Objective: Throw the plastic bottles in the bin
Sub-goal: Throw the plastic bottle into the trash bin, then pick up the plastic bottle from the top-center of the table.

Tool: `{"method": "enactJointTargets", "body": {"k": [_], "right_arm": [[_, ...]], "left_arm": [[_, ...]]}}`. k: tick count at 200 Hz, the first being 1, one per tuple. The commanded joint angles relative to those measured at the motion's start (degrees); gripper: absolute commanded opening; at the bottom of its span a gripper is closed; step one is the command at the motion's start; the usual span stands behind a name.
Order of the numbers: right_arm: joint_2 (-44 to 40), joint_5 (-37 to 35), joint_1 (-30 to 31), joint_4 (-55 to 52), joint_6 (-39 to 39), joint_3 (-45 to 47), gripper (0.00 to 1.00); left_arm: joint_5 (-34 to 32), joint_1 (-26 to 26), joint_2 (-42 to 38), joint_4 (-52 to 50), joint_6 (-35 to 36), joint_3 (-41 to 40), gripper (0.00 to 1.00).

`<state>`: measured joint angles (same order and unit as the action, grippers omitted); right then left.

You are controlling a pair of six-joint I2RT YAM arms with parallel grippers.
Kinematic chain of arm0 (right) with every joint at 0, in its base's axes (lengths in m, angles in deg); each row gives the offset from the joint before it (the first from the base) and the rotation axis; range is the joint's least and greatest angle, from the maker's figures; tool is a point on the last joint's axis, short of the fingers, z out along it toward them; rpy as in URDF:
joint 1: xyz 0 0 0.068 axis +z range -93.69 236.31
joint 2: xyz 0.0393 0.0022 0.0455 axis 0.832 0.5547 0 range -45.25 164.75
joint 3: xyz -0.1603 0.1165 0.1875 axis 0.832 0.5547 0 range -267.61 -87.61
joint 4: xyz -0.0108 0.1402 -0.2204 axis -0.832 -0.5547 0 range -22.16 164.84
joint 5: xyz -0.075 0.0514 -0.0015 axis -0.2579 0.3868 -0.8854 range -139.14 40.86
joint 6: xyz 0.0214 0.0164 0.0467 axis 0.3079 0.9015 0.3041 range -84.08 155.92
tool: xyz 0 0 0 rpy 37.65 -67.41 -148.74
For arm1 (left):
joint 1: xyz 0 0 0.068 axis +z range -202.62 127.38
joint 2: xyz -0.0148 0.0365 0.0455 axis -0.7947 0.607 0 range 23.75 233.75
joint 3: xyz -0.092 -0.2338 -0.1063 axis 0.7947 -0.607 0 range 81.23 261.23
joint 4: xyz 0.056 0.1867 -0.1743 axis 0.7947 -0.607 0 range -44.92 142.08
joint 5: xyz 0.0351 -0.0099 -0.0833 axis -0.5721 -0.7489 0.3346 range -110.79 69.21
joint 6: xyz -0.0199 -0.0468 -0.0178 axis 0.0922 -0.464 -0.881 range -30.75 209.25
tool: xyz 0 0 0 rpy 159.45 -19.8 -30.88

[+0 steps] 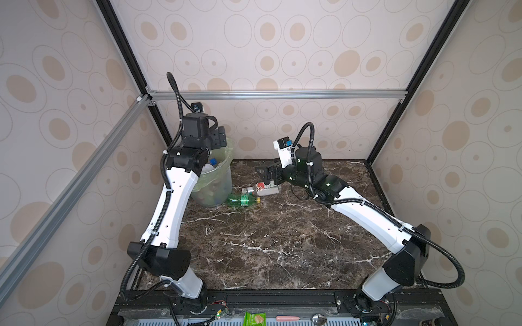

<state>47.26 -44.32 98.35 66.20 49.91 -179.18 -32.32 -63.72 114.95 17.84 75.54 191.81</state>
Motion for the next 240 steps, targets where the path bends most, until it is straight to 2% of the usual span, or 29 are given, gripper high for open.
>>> {"method": "enactJointTargets", "body": {"k": [1, 23, 55, 74, 117, 163, 206, 240], "right_arm": [[0.6, -2.9, -0.3, -1.7, 0.6, 1.2, 1.00], [0.8, -4.6, -2.1, -3.2, 2.1, 2.8, 1.00], [3.2, -3.3, -7.1, -6.3, 5.7, 4.3, 1.00], [5.5, -1.6, -9.0, -6.3, 5.8, 5.6, 1.00], [12.3, 3.8, -9.0, -2.2, 4.9, 8.6, 1.00], [20.1, 8.3, -8.5, -0.6, 6.6, 5.7, 0.98], [25.5, 10.3, -5.4, -0.1, 6.2, 1.2, 0.97], [29.2, 11.8, -4.0, 0.2, 8.0, -2.7, 0.96]], "left_arm": [[11.1, -0.4, -2.1, 5.4, -5.9, -6.3, 0.99], [18.7, -1.3, -5.5, 12.0, -10.6, -14.7, 0.99], [20.9, -4.6, -9.1, 16.1, -13.3, -23.0, 0.99], [24.7, -5.5, -12.4, 21.3, -16.8, -30.3, 0.99], [29.8, -7.5, -16.3, 28.8, -22.8, -44.5, 0.99], [32.7, -7.6, -20.7, 37.5, -29.4, -58.4, 0.99], [32.9, -7.5, -24.7, 40.7, -32.5, -66.0, 0.99], [35.7, -5.8, -25.7, 41.8, -34.6, -68.5, 0.99]]}}
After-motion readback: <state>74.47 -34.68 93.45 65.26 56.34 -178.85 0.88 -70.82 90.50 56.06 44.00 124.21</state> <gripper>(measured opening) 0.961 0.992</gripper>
